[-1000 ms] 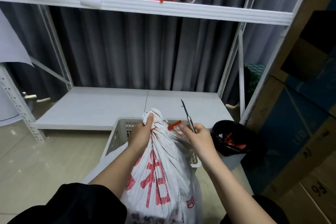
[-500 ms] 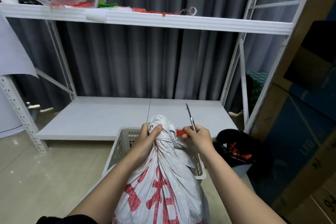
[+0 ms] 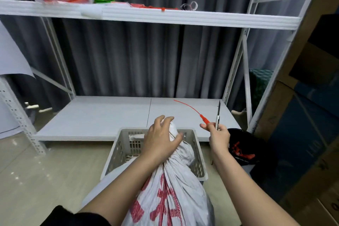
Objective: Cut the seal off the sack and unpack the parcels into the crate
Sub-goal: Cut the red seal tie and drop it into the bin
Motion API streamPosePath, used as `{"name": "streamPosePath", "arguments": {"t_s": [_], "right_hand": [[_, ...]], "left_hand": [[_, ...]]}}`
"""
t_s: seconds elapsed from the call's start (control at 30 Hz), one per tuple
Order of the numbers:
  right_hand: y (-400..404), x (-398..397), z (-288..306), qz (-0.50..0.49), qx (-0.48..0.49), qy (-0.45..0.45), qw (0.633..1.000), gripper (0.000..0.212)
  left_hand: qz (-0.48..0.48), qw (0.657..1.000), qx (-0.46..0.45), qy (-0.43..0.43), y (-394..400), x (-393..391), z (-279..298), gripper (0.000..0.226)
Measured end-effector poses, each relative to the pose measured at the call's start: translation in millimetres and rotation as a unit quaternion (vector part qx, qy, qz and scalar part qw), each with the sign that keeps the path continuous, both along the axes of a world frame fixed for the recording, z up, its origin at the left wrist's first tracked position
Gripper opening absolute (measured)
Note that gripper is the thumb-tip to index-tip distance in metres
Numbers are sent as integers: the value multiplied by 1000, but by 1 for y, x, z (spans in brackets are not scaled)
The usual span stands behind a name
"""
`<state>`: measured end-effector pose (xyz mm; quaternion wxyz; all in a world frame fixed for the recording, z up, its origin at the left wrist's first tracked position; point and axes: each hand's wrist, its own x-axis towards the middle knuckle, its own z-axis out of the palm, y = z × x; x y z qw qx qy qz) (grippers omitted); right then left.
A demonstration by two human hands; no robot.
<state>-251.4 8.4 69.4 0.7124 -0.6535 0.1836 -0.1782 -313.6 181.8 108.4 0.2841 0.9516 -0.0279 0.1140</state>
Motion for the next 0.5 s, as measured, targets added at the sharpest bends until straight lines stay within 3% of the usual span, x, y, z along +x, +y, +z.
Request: {"name": "streamPosePath", "arguments": {"t_s": [0.2, 0.37, 0.5], "right_hand": [[-71, 16, -40, -62, -38, 90, 993, 20], [-121, 28, -71, -113, -23, 146, 982, 17], [-156, 42, -99, -146, -9, 201, 969, 26]], "left_hand": [[-2, 986, 168, 10, -35, 43, -3, 45], [-73, 934, 346, 52, -85, 81, 6, 39], [-151, 896, 400, 119, -146, 100, -8, 38]]}}
